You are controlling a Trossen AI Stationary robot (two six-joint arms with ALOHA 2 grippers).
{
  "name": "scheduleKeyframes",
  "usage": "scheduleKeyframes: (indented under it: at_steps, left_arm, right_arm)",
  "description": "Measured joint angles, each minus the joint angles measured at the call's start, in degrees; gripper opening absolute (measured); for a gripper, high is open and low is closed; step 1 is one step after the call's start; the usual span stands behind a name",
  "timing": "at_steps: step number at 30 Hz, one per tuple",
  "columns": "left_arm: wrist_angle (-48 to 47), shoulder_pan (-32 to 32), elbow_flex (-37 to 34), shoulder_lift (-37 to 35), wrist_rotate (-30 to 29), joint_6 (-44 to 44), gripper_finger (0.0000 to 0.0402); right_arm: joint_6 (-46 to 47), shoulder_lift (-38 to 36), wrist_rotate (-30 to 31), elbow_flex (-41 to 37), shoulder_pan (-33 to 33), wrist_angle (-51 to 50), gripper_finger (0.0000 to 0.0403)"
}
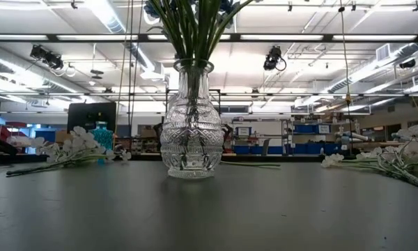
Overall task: Sort flowers into vase by color
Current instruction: Put the red flower into the transparent vase
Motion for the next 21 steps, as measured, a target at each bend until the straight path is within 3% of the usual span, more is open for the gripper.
scheduleKeyframes:
  at_steps: [10, 14, 21]
  left_arm:
    - [0.0, 0.0, 0.01, 0.0, 0.0, 0.02, 0.0215]
    - [0.0, 0.0, 0.02, 0.02, -0.02, 0.02, 0.0215]
    - [-0.02, 0.0, 0.0, 0.0, -0.01, 0.02, 0.0215]
  right_arm:
    - [-2.21, -9.6, 16.11, -0.02, 0.86, -10.99, 0.0017]
    - [-5.09, -14.22, 14.4, -0.02, 0.76, -8.89, 0.0017]
    - [-15.06, -22.16, 6.12, -0.02, -0.93, -1.02, 0.0017]
